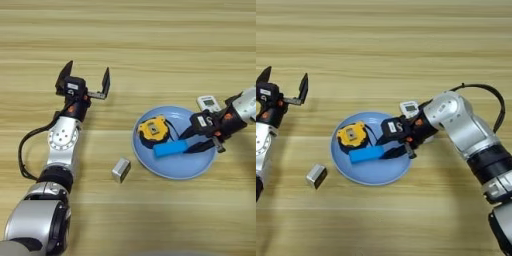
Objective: Move the objects on the table
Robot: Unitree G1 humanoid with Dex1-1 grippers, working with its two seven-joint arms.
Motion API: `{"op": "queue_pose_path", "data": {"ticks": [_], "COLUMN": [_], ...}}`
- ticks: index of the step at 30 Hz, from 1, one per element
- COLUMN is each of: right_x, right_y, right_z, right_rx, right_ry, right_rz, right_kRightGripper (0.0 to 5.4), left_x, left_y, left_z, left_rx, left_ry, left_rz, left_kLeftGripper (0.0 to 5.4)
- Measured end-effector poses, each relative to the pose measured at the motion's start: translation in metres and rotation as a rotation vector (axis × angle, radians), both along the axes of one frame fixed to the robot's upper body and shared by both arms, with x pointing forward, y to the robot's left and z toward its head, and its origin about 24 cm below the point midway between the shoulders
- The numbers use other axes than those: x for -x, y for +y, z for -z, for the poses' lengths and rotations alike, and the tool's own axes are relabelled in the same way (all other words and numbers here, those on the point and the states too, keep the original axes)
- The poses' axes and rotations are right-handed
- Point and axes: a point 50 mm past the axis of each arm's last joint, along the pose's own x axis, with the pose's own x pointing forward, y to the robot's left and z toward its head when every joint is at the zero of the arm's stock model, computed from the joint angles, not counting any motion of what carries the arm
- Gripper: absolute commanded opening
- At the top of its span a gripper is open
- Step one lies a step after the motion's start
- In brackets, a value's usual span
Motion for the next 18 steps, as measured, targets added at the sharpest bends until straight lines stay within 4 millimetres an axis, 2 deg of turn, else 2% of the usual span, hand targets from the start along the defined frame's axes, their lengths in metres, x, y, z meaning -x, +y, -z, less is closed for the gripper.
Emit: {"op": "queue_pose_path", "data": {"ticks": [10,18], "right_x": [-0.004,-0.008], "right_y": [-0.013,-0.015], "right_z": [-0.025,-0.036], "right_rx": [-0.195,-0.450], "right_ry": [-0.038,-0.039], "right_rz": [0.150,0.296], "right_kRightGripper": [1.40,1.40], "left_x": [0.000,0.001], "left_y": [0.000,-0.001], "left_z": [0.001,0.001], "left_rx": [0.001,0.003], "left_ry": [0.004,0.003], "left_rz": [0.000,0.040], "left_kLeftGripper": [5.40,5.40]}}
